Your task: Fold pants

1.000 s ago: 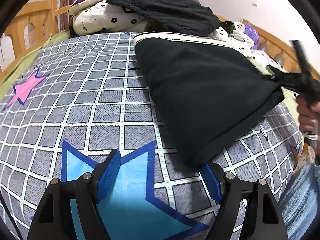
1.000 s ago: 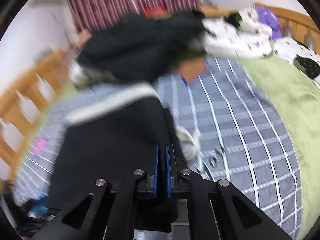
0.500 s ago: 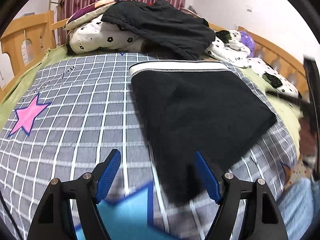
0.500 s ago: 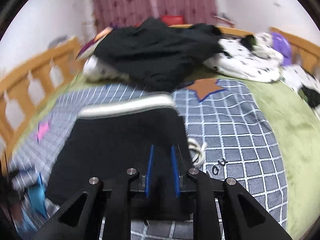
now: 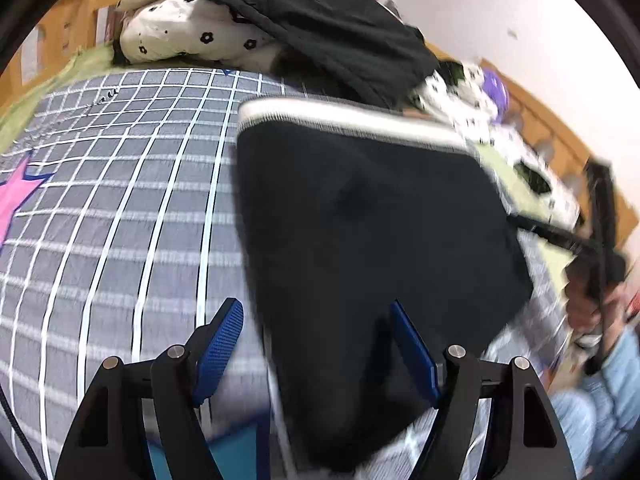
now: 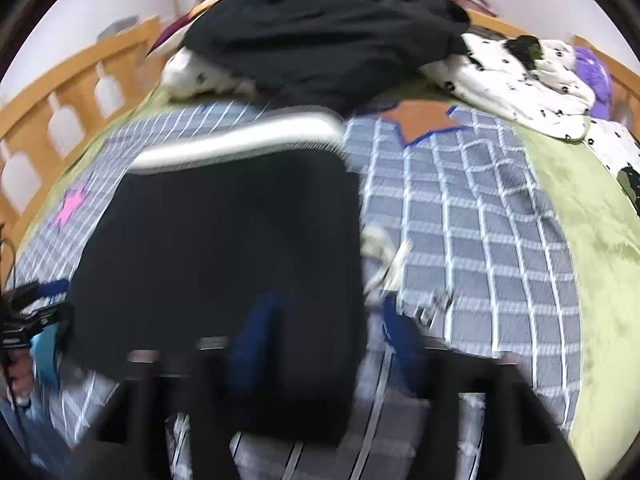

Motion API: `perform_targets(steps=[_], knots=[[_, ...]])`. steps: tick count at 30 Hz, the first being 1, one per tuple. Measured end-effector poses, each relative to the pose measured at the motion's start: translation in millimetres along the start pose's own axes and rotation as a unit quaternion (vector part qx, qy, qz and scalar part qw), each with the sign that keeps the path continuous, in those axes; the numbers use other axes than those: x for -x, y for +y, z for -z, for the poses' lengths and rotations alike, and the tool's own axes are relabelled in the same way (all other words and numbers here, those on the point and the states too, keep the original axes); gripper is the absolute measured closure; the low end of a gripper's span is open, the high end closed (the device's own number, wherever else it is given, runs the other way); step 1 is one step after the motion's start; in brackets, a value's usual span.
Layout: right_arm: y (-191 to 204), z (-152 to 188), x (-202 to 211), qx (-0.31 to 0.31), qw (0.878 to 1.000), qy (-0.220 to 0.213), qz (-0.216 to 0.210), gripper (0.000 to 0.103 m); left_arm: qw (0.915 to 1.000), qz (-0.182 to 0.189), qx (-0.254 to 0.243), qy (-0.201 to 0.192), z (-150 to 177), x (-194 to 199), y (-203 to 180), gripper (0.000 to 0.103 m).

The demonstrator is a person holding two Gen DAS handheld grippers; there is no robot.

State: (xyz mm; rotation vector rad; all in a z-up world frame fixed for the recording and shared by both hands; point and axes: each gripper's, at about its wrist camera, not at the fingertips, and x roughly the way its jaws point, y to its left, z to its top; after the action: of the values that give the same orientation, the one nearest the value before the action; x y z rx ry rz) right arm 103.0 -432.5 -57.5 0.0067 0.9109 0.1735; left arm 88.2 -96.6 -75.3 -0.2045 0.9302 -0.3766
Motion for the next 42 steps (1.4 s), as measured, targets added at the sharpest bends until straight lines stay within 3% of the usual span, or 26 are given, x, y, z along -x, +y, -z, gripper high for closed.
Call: perform_targets(steps=[3, 5, 8, 11, 12, 14, 15, 16, 17, 19, 22, 24, 26, 29, 32, 36, 37, 39, 40, 42], knots=[[-13, -22, -36, -0.015, 0.999, 0.034, -0.028, 0.033, 0.9990, 0.019, 0.036, 0.015, -21, -22, 13, 0.029], [-29, -33, -58, -0.042, 0.995, 0.050, -0.069, 0.028, 0.9982, 0.019, 0.046, 0.032, -25, -41, 22, 0.030], [-40, -41, -81, -0.066, 0.989, 0.070, -0.112, 0.026, 0.9951, 0.056, 0.066, 0.049, -23, -65, 37, 0.028], [-42, -45, -99, -0.071, 0.984, 0.091, -0.136, 0.027, 0.9961, 0.067, 0.043, 0.038, -23, -71, 32, 0.029], [-41, -46, -103, -0.068, 0.983, 0.095, -0.140, 0.027, 0.9962, 0.069, 0.038, 0.039, -24, -74, 28, 0.031], [-33, -47, -107, -0.070, 0.981, 0.103, -0.146, 0.027, 0.9951, 0.077, 0.043, 0.045, -27, -80, 26, 0.045], [-32, -46, -109, -0.075, 0.979, 0.107, -0.153, 0.030, 0.9948, 0.075, 0.048, 0.050, -30, -82, 26, 0.048], [-32, -46, -112, -0.082, 0.976, 0.112, -0.166, 0.039, 0.9945, 0.075, 0.052, 0.051, -32, -81, 25, 0.058], [-32, -45, -113, -0.097, 0.971, 0.122, -0.183, 0.040, 0.9945, 0.076, 0.054, 0.048, -35, -77, 25, 0.069], [-30, -47, -104, -0.106, 0.971, 0.117, -0.177, 0.047, 0.9930, 0.094, 0.059, 0.038, -42, -64, 27, 0.078], [-27, -48, -83, -0.124, 0.972, 0.103, -0.170, 0.061, 0.9919, 0.112, 0.057, 0.019, -54, -41, 27, 0.082], [-15, -49, -65, -0.133, 0.973, 0.087, -0.169, 0.076, 0.9926, 0.114, 0.041, 0.009, -60, -24, 28, 0.083], [6, -50, -40, -0.137, 0.971, 0.067, -0.183, 0.078, 0.9922, 0.117, 0.042, 0.003, -62, -6, 38, 0.083], [48, -49, -15, -0.120, 0.973, 0.046, -0.190, 0.080, 0.9946, 0.097, 0.037, -0.005, -64, 25, 63, 0.083], [85, -45, -10, -0.125, 0.963, 0.038, -0.236, 0.082, 0.9968, 0.073, 0.032, -0.009, -61, 55, 98, 0.082], [130, -34, -21, -0.114, 0.958, 0.016, -0.264, 0.082, 0.9984, 0.030, 0.037, 0.029, -46, 52, 141, 0.076], [138, -30, -31, -0.105, 0.961, 0.024, -0.255, 0.081, 0.9981, 0.018, 0.038, 0.045, -38, 42, 147, 0.067], [149, -21, -57, -0.074, 0.980, 0.036, -0.182, 0.074, 0.9963, -0.032, 0.039, 0.069, -22, 21, 155, 0.062], [150, -14, -68, -0.055, 0.987, 0.048, -0.144, 0.067, 0.9963, -0.042, 0.035, 0.067, -16, 17, 156, 0.055], [146, -9, -71, -0.050, 0.987, 0.052, -0.144, 0.062, 0.9977, -0.046, 0.040, 0.030, -10, 29, 157, 0.055]])
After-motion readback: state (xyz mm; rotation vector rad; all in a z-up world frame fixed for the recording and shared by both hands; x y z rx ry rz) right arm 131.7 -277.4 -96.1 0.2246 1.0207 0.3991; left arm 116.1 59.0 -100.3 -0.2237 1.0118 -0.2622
